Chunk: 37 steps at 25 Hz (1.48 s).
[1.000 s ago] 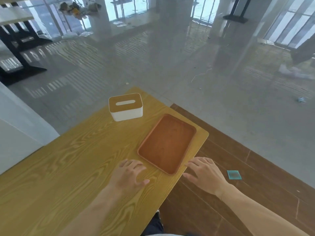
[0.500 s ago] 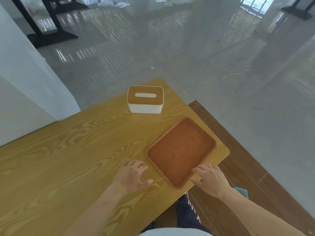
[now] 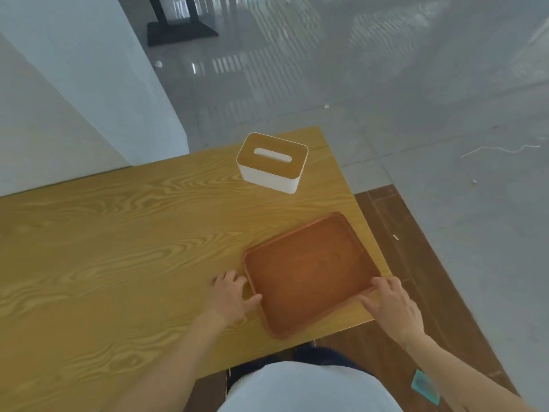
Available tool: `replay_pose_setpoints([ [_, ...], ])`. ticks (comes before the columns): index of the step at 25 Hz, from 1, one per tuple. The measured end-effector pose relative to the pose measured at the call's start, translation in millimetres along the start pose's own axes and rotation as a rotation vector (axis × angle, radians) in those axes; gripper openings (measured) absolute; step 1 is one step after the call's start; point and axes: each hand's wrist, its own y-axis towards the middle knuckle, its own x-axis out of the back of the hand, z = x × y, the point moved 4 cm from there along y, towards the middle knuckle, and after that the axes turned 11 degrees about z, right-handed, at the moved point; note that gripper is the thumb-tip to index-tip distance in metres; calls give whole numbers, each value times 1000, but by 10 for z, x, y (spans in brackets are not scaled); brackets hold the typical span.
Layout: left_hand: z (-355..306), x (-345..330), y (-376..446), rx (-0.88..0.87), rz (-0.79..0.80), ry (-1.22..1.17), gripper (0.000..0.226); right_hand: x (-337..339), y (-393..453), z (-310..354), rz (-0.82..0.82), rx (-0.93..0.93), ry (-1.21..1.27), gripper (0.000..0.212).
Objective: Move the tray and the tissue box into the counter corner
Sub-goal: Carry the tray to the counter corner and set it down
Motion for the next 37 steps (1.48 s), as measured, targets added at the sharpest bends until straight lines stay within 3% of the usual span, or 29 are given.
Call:
replay_pose_setpoints([
  [7, -230, -57, -53, 229, -78, -315, 62, -36, 249, -194, 159, -49, 370, 83],
  [17, -347, -119, -59, 300, -74, -630, 47, -6, 317, -122, 206, -125, 614, 75],
  [22, -279, -141, -51, 294, -106, -841, 49, 19, 267, 84, 263, -204, 1213, 85],
  [25, -250, -128, -95, 279, -130, -985, 50, -5, 199, 354, 366, -179, 1424, 67],
  [29, -155, -34, -294, 268, -203, -1174, 45, 18, 151, 697, 546, -79, 1417, 53],
  [37, 536, 234, -1094, 239, -487, -1388, 42, 100, 83, 1479, 762, 157, 1225, 55],
])
